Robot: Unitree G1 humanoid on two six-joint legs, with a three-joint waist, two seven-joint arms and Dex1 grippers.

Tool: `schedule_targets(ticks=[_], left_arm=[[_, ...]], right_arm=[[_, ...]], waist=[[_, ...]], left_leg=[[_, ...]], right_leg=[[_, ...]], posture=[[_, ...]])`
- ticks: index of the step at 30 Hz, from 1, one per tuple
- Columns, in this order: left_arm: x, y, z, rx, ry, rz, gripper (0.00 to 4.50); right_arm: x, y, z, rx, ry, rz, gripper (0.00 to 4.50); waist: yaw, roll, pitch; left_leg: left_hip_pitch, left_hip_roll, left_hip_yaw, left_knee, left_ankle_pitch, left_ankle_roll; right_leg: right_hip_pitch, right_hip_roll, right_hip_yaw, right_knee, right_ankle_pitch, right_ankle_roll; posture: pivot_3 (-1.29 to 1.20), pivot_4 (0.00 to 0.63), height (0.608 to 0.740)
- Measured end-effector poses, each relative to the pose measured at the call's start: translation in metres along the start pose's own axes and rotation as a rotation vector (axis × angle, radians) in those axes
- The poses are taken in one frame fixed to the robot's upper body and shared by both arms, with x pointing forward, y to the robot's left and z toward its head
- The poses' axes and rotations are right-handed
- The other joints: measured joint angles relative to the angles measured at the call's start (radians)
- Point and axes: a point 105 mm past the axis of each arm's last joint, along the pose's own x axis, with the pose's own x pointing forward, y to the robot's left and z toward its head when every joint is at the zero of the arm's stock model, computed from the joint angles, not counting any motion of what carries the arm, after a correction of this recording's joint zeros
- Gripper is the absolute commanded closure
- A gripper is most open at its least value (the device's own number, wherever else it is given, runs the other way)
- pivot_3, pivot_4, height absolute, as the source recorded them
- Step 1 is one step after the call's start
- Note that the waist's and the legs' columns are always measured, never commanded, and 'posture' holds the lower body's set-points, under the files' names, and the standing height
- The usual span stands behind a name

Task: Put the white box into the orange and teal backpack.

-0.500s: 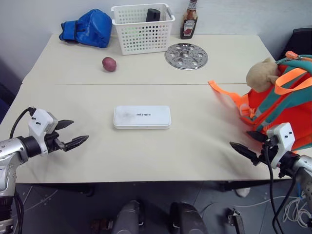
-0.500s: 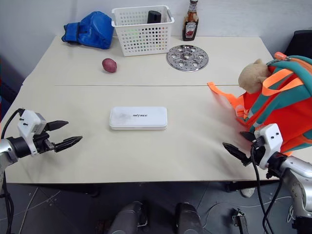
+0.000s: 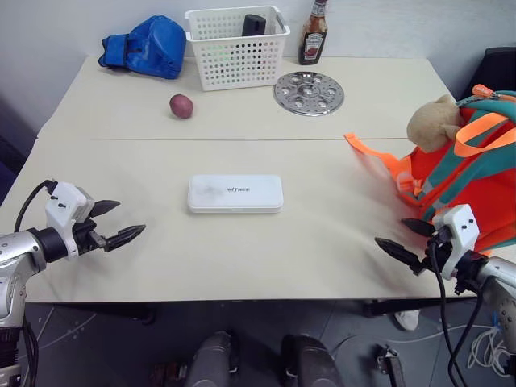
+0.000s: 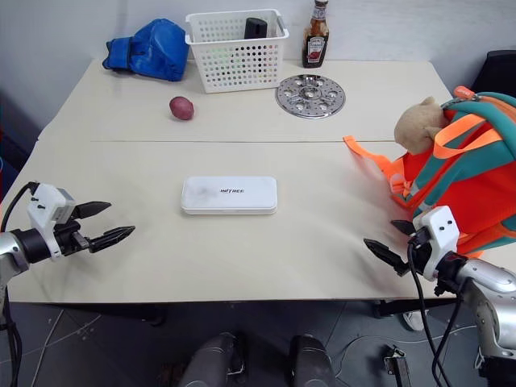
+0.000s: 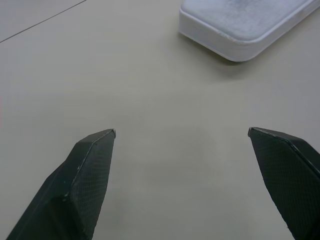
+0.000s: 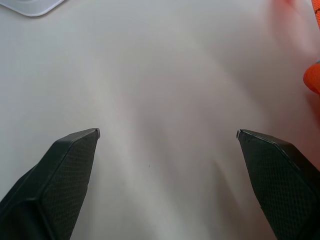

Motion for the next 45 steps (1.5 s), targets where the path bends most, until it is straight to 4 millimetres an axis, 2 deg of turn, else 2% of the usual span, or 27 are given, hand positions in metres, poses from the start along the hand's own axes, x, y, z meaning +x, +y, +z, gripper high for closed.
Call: schedule_targets(ticks=[2,5,8,10,15,17,22,25,29,35,42,45], left_arm=[[0.0,0.0,0.0,-0.002,0.001,0.004,0.0],[0.003,0.003,0.004,-0.006,-0.018,0.021,0.64],[0.021,0.008,0.01,0.011,-0.035,0.055,1.61],[0.041,0.006,0.01,0.014,-0.034,0.059,2.22],[0.08,0.001,0.01,0.01,-0.026,0.044,3.88],[0.09,0.001,0.015,0.028,-0.033,0.042,4.47],[0.108,-0.001,0.016,0.031,-0.011,0.023,4.47],[0.123,-0.016,0.017,0.034,-0.006,-0.036,4.47],[0.132,-0.028,0.02,0.052,-0.02,-0.075,4.47],[0.132,-0.041,0.022,0.074,-0.019,-0.139,4.47],[0.124,-0.065,0.02,0.092,-0.013,-0.238,4.47],[0.12,-0.079,0.018,0.092,-0.007,-0.296,4.47]], right_arm=[[0.002,0.001,0.003,-0.006,-0.007,0.01,0.18],[0.009,0.006,0.01,-0.017,-0.023,0.041,0.97],[0.028,0.018,0.023,-0.037,-0.066,0.108,2.06],[0.047,0.032,0.033,-0.062,-0.091,0.179,2.74],[0.091,0.05,0.043,-0.093,-0.099,0.266,4.5],[0.105,0.055,0.048,-0.113,-0.105,0.286,4.5],[0.133,0.062,0.048,-0.148,-0.085,0.304,4.5],[0.153,0.063,0.046,-0.164,-0.061,0.278,4.5],[0.166,0.067,0.052,-0.16,-0.078,0.271,4.5],[0.164,0.07,0.053,-0.171,-0.09,0.292,4.5],[0.138,0.069,0.041,-0.153,-0.063,0.296,4.5],[0.129,0.074,0.04,-0.154,-0.058,0.313,4.5]], waist=[[-0.001,0.0,0.0],[-0.001,0.0,0.0],[0.0,0.0,0.0],[0.0,0.0,0.0],[0.0,-0.001,0.0],[-0.001,-0.001,0.0],[-0.003,-0.001,0.0],[-0.006,-0.001,0.0],[-0.006,-0.001,0.0],[-0.002,-0.001,0.0],[-0.002,-0.001,0.0],[-0.003,-0.001,0.0]], left_leg=[[0.0,0.0,0.0,0.0,0.0,0.0],[0.0,0.0,0.0,0.0,0.0,0.0],[0.0,0.0,0.0,0.003,0.0,0.0],[0.0,0.0,0.0,0.005,0.0,0.0],[-0.001,-0.001,0.0,0.007,0.001,0.002],[-0.001,-0.001,0.0,0.007,0.001,0.002],[-0.001,-0.001,0.001,0.008,0.002,0.002],[-0.001,-0.001,0.001,0.008,0.002,0.003],[-0.001,-0.001,0.001,0.008,0.003,0.002],[-0.001,-0.001,0.0,0.008,0.003,0.003],[-0.001,-0.001,-0.001,0.008,0.003,0.002],[-0.001,0.0,-0.001,0.008,0.003,0.002]], right_leg=[[0.0,0.0,0.0,0.0,0.0,0.0],[0.0,0.0,0.0,0.001,0.0,0.0],[0.0,0.0,0.0,0.004,0.0,0.0],[0.0,0.0,0.0,0.006,0.0,0.0],[-0.003,0.0,-0.001,0.012,0.0,0.001],[-0.003,0.0,-0.001,0.014,0.0,0.001],[-0.002,0.002,-0.004,0.016,0.0,0.001],[-0.003,0.001,-0.006,0.017,0.0,0.001],[-0.002,0.001,-0.006,0.017,0.0,0.001],[-0.002,0.001,-0.005,0.017,0.001,0.001],[-0.002,0.001,-0.002,0.016,0.001,0.001],[-0.002,0.0,-0.001,0.015,0.0,0.001]], posture=[[0.0,0.15,0.74],[0.0,0.15,0.74],[0.0,0.15,0.74],[0.0,0.15,0.74],[0.0,0.15,0.74],[0.0,0.15,0.74],[0.0,0.15,0.74],[0.0,0.15,0.74],[0.0,0.15,0.74],[0.0,0.15,0.74],[0.0,0.15,0.74],[0.0,0.15,0.74]])
